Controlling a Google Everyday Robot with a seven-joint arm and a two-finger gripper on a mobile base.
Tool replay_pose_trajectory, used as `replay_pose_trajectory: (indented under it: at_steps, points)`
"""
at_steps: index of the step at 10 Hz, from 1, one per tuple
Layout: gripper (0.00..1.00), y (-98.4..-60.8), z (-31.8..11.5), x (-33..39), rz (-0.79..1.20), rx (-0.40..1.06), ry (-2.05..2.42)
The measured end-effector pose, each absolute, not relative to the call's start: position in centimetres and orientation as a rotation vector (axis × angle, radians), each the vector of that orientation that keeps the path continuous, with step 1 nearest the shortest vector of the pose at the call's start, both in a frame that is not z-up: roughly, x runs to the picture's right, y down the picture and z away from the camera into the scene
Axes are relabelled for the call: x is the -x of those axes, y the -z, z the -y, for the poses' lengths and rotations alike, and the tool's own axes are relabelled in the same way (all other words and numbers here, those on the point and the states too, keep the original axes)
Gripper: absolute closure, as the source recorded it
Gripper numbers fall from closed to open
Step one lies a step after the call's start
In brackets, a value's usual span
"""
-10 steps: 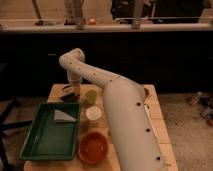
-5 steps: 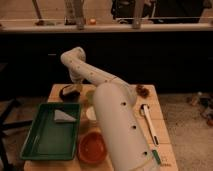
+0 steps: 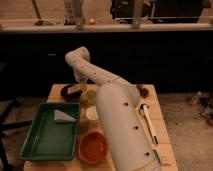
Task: Wipe purple bowl with eraser
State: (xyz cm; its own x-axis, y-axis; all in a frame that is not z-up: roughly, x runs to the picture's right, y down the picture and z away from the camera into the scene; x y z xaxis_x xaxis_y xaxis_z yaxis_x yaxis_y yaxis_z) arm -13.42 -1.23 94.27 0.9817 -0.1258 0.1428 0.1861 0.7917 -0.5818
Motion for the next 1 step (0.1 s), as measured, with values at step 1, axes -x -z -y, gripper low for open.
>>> replay_pose_trajectory:
  at_steps: [1]
  points:
    - [1.0,-93.91,0.89,13.6,0.118,0.637,0.166]
